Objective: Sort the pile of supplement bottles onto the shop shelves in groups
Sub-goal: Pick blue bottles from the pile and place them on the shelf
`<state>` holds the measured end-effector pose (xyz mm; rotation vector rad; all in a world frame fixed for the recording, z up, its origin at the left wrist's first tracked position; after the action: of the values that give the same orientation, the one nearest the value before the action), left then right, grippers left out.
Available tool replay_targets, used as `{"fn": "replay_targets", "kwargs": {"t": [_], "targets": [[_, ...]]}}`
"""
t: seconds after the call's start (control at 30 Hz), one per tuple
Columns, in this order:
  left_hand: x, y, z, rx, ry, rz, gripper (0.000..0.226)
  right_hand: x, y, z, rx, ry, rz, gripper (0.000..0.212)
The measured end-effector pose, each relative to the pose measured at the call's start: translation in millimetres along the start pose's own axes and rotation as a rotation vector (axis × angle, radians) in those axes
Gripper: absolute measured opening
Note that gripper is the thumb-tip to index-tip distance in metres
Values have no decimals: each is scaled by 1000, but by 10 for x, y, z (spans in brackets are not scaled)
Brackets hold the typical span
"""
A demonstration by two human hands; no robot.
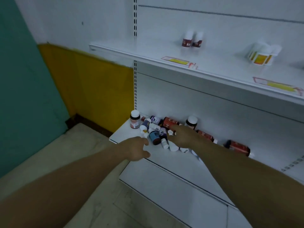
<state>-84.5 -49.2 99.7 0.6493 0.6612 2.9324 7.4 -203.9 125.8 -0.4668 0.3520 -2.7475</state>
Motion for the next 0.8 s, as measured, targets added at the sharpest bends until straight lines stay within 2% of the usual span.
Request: {"fn": "replay_targets", "kwargs": {"t": [0.2,0.4,0.53,0.6,0.67,0.8], "targets": [[-1038,-149,-353,101,-67,23,62,-734,608,-681,54,-148,-91,53],[-1913,-175,-637,181,-28,9,60,-1120,949,-1219,-12,-239,-199,59],[-2314,-216,-897,159,-75,21,74,-1279,1057,-1439,-92,-208,-189,65],[-2406,-250,-1022,110,-102,21,79,-1293,1096,-1536,-38,-178,-166,66],[-2445,-263,-1126,76,-121,-5,78,-1282,1112,-1550,27,-77,-128,67],[-2409,-293,-1239,78,-90,-43,71,-1231,1174,-1585,-37,11,-228,54]]}}
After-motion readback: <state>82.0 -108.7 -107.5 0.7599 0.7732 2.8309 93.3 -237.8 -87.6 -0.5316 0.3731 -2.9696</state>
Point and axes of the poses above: each hand's wrist, its own x-axis away from the middle knuckle, its own z-axis out of the back of the hand, y = z × x, the point moved 7 cm from there along -x, towards the middle knuckle, and after that the axes turned 7 degrees about -z, right-handed, at the moved point
